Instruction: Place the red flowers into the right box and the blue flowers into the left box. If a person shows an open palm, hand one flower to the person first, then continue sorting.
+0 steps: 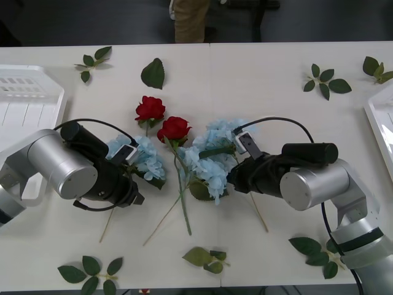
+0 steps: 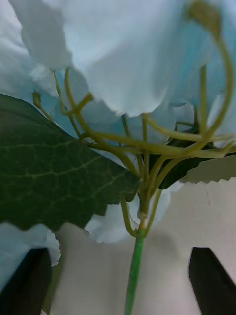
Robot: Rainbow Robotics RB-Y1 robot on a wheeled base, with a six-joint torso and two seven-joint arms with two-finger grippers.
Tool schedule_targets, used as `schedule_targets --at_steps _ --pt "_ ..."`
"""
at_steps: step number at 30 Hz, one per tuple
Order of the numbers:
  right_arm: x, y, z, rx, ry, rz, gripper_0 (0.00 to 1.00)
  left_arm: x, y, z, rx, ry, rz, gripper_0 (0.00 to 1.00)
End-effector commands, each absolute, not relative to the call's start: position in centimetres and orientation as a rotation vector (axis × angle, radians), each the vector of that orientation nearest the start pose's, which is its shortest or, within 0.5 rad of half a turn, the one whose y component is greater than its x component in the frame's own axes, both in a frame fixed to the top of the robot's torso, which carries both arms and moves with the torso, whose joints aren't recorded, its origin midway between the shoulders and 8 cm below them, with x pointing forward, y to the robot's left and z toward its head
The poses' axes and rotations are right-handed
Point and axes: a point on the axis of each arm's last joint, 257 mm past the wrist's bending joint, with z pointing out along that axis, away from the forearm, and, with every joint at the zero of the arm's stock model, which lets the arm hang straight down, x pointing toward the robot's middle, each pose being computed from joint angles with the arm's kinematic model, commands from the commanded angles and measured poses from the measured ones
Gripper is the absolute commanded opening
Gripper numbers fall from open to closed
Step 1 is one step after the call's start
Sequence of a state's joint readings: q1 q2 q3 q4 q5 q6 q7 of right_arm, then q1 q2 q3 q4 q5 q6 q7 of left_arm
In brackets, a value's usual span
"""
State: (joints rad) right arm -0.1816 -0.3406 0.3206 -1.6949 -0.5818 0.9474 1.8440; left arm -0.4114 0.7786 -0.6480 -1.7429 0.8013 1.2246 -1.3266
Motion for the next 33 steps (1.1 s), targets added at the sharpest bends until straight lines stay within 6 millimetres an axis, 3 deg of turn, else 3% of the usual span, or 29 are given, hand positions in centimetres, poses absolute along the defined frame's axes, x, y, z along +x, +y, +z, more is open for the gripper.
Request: schedule_targets --at_steps 1,10,11,12,13,14,17,19,20,23,27,33 --pt "48.3 -8.3 -31.2 -0.718 2.183 0.315 0.0 40.9 22.2 -36.1 0.591 2.74 -0.085 1.0" --pt "48.8 -7.9 -29.7 -0.657 2.153 0.402 0.0 40.9 23.3 -36.7 0.614 2.741 -0.013 1.0" --pt "49.0 -7.7 -29.0 -0.639 2.139 0.426 0.0 40.9 23.3 -36.7 0.619 2.739 -0.007 0.81" --pt "49.1 -7.8 -28.6 -0.629 2.132 0.437 0.0 40.9 23.4 -36.7 0.62 2.738 -0.006 0.55" --pt "49.4 -7.9 -27.1 -0.605 2.106 0.468 0.0 41.0 23.3 -36.7 0.616 2.737 -0.005 0.05" --pt "49.5 -7.9 -26.3 -0.599 2.089 0.482 0.0 41.0 23.3 -36.7 0.614 2.738 -0.005 0.0" --pt "49.5 -8.3 -21.9 -0.558 2.034 0.579 0.0 41.2 23.3 -36.6 0.615 2.731 0.0 0.0" --pt "48.8 -8.6 -18.0 -0.541 1.987 0.672 0.0 41.2 23.0 -36.8 0.621 2.725 -0.003 0.0" --pt "48.5 -8.6 -17.1 -0.539 1.975 0.699 0.0 41.2 23.0 -36.8 0.622 2.723 -0.003 0.0" --pt "46.3 -8.4 -12.3 -0.529 1.901 0.885 0.0 41.4 22.7 -36.8 0.626 2.708 -0.008 0.0" --pt "43.4 -6.5 -7.4 -0.547 1.776 1.105 0.0 41.6 22.7 -36.8 0.626 2.699 -0.001 0.0" --pt "42.0 -2.2 -3.0 -0.568 1.63 1.214 0.0 43.1 22.8 -35.5 0.61 2.667 0.016 0.0"
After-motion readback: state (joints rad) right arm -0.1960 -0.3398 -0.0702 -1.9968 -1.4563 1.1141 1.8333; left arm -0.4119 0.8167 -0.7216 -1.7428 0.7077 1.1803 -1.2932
